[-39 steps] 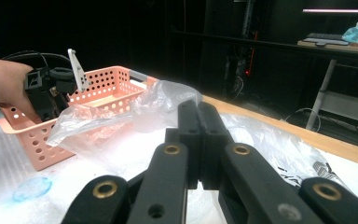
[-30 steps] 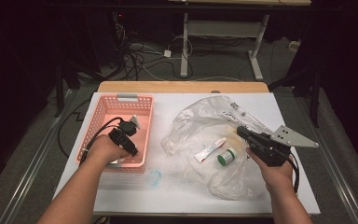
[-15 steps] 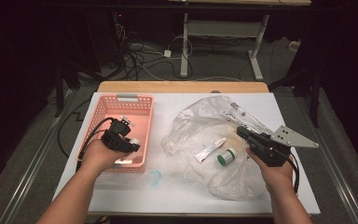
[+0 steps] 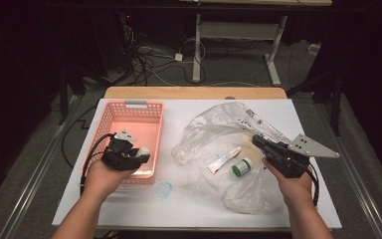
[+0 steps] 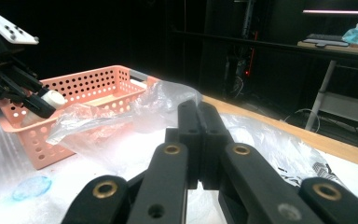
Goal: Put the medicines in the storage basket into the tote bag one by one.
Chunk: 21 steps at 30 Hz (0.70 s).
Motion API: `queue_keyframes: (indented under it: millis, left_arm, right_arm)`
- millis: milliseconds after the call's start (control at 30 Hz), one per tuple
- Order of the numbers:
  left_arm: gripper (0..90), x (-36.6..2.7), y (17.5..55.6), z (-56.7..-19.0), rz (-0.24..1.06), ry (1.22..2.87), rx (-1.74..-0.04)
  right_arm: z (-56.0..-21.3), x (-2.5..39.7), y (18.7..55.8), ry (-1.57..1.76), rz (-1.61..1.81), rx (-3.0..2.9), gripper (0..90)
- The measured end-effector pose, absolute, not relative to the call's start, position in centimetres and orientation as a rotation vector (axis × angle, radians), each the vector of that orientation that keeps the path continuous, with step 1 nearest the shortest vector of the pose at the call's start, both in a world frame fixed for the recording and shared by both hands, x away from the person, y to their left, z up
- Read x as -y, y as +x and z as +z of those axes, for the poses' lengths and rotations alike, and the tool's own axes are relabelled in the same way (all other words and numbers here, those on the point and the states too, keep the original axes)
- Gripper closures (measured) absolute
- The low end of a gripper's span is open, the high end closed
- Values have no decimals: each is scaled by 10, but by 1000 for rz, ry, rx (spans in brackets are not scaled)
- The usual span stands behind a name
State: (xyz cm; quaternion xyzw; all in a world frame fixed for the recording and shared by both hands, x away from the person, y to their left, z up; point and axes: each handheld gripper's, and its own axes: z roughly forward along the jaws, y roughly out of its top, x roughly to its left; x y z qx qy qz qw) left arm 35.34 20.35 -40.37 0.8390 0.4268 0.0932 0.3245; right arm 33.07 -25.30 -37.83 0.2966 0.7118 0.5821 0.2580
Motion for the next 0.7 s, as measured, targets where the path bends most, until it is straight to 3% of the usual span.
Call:
queue_keyframes:
  millis: [700]
  left_arm:
    - [583, -204, 322, -417, 419, 2003, -1043]
  right_arm:
    - [-381, 249, 331, 806, 1568, -1946, 900]
